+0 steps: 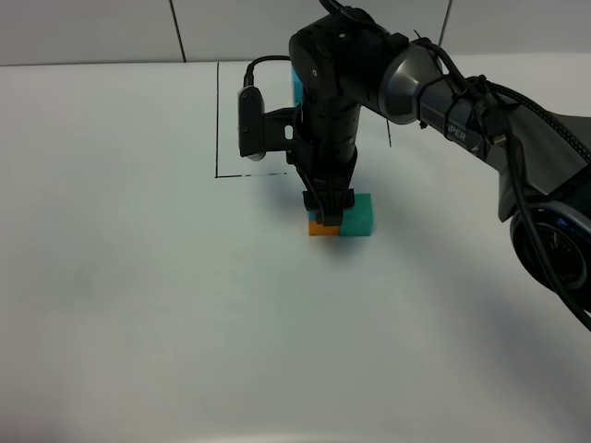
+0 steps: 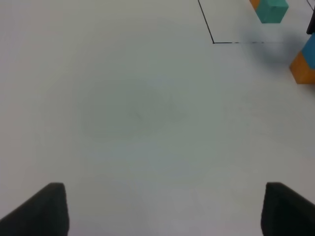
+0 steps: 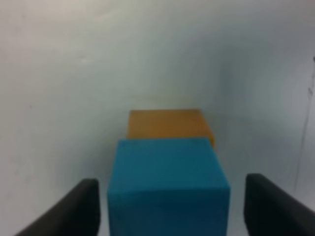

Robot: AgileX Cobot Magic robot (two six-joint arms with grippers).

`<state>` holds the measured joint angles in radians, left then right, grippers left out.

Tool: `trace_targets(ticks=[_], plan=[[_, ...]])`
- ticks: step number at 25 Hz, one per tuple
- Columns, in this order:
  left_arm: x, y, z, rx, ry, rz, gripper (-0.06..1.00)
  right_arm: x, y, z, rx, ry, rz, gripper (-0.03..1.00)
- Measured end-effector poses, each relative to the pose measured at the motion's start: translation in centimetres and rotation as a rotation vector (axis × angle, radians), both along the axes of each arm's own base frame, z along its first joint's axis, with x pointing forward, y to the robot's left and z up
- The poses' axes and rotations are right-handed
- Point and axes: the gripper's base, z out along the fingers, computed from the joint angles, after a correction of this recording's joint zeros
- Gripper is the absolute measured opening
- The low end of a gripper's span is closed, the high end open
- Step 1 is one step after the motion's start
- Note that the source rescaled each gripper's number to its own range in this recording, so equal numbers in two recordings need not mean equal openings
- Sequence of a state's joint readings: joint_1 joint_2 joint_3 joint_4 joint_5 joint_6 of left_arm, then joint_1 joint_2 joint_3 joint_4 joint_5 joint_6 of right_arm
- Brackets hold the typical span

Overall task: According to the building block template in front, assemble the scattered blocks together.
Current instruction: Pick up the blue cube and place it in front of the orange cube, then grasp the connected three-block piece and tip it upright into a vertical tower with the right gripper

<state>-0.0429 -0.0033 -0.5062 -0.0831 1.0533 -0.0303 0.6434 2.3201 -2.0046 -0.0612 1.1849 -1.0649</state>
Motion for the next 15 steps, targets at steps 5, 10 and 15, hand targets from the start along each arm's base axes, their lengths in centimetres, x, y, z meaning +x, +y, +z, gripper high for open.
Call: trace_targets(ticks=[5,10,15], plan=[[0.0,0.0,0.0,0.0,0.0,0.0,0.99,-0.4,-0.4,2.4,0.027,-0.021,-0.06,0.95],[0.0,0.0,0.0,0.0,0.0,0.0,0.99,-0.4,-2.2,5.5,0.094,-0.049,-0.27,0.99],[0.0,0.0,0.0,0.0,0.0,0.0,0.99,-2.0,-6.6,6.9,0.089,-0.016,-0.459,0.99]])
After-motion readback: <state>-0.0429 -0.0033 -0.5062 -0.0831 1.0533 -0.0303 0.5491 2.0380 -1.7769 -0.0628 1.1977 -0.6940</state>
